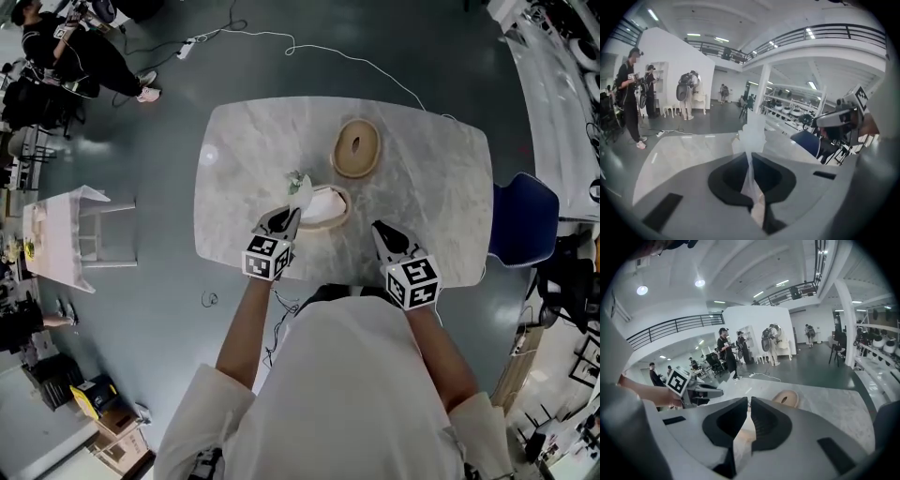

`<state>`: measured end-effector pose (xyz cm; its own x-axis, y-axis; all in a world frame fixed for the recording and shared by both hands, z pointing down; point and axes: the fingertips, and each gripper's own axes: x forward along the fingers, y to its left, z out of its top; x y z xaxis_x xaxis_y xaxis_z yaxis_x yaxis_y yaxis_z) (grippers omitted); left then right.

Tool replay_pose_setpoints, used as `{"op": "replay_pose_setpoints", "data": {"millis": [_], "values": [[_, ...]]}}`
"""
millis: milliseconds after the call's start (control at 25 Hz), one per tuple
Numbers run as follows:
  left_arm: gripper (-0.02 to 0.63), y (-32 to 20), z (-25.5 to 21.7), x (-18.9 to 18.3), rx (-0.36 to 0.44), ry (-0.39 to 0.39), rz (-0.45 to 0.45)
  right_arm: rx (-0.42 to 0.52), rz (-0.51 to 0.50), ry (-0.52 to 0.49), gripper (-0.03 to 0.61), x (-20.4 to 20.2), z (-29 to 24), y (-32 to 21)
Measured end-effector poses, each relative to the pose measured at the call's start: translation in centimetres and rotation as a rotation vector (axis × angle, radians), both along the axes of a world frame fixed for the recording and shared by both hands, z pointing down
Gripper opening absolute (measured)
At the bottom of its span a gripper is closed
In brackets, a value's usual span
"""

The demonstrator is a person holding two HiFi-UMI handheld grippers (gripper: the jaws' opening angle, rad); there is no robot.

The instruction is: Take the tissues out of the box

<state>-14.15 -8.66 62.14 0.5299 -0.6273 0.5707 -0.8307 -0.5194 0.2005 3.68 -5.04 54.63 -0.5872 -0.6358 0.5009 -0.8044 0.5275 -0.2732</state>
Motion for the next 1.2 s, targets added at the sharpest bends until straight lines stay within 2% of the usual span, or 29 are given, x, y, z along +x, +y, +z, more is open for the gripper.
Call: {"op": "replay_pose_setpoints", "data": {"millis": [200, 560, 840, 960, 1200], "values": [[0.018, 1.4, -4.8, -1.1, 0.065, 0.079, -0.023, 0.058, -0.003, 0.011, 0.046, -1.1, -1.9, 0.6], [0.018, 4.4, -11.5, -4.1, 0.166, 0.162, -0.097, 0.136, -0.048, 0.006, 0.046, -2.9, -6.3, 1.9], [0.018, 6.4, -15.2, -5.1, 0.247, 0.188, -0.159, 0.181, -0.094, 0.001, 0.046, -3.0, -8.8, 2.2], [0.018, 6.9, -16.4, -5.1, 0.273, 0.197, -0.198, 0.19, -0.124, -0.031, 0.046, -2.9, -10.0, 1.8], [0.018, 8.6, -19.0, -5.8, 0.319, 0.205, -0.283, 0.253, -0.198, -0.018, 0.046, -3.3, -12.3, 1.7]]}}
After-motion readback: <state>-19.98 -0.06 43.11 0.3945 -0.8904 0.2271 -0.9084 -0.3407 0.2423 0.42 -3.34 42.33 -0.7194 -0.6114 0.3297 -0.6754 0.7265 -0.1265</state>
